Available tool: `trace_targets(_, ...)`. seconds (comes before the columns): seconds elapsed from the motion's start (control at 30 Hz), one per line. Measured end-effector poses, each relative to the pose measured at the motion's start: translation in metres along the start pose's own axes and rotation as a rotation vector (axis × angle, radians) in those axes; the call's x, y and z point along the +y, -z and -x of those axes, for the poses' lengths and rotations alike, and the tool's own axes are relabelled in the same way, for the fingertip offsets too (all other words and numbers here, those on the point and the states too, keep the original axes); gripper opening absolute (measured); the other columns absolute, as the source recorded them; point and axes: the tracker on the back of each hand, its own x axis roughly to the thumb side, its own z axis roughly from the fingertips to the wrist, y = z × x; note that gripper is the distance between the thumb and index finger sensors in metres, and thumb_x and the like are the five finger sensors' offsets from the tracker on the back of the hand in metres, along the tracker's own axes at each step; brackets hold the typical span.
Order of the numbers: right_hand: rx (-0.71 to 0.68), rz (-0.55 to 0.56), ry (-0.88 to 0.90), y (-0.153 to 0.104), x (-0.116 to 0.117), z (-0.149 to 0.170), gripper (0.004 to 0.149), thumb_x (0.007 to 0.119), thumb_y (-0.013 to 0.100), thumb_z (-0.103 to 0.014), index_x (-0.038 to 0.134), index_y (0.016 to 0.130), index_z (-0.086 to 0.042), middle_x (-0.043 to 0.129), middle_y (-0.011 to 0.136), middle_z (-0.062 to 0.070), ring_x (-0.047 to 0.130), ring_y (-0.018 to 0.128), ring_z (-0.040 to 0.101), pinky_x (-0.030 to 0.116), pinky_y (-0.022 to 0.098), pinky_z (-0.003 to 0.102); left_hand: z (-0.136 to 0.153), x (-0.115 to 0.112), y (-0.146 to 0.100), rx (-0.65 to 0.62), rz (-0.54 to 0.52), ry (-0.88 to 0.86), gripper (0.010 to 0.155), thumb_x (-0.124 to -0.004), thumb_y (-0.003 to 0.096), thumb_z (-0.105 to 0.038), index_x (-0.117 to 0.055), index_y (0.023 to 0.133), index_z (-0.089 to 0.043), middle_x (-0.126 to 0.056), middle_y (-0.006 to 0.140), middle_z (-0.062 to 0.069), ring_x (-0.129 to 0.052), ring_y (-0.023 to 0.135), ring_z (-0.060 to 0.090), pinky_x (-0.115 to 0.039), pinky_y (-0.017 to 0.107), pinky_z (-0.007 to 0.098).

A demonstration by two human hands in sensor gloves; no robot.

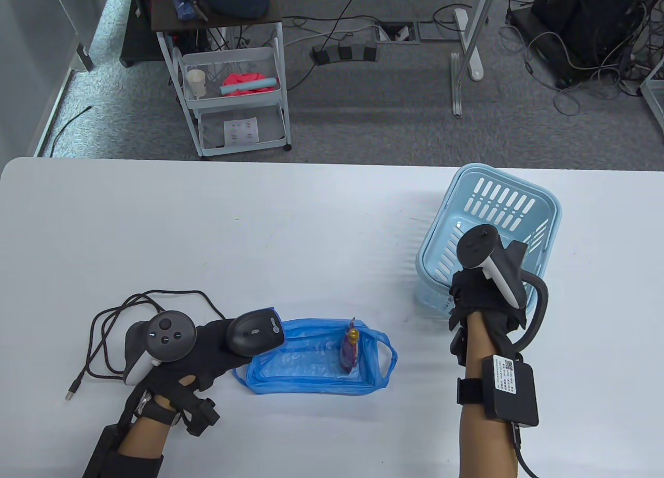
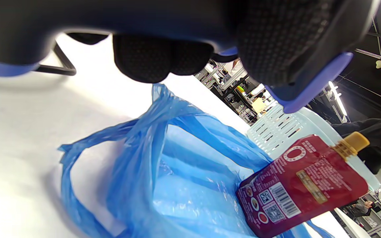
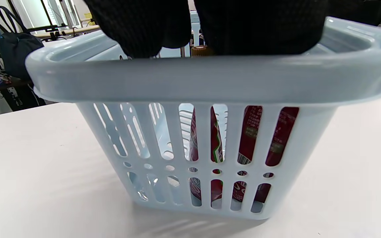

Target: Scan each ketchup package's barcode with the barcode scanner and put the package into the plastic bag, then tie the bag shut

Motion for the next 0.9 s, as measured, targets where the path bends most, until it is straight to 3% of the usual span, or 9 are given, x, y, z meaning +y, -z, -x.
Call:
trace_targets(0.67,0.075,-0.011,-0.108,0.023,0.009,0.000,0.045,0.078,0.054,-0.021,0.073,0.099,-0.017,0.082,0.091,0.016,0.089,0.063,0.035,0.079,0.035,0.039,0.002,0.001,-0.001,0.006,-0.012,0.012,0.052,-0.089,0.0434,-0.049,-0.084,0.089,-0.025,-0.090,0.085,-0.002,-0.099,0.067,0.029,-0.076,0.063,0.054)
trace_targets(0.9,0.058,0.029,-0.094,0.022,0.010,0.000,0.044,0.080,0.053,-0.020,0.076,0.096,-0.016,0.084,0.088,0.018,0.089,0.063,0.035,0.079,0.037,0.039,0.003,0.002,-0.001,0.007,-0.013,0.007,0.052,-0.089,0.0435,-0.049,-0.084,0.089,-0.025,-0.090,0.085,-0.002,-0.099,0.067,0.029,-0.076,0.063,0.054)
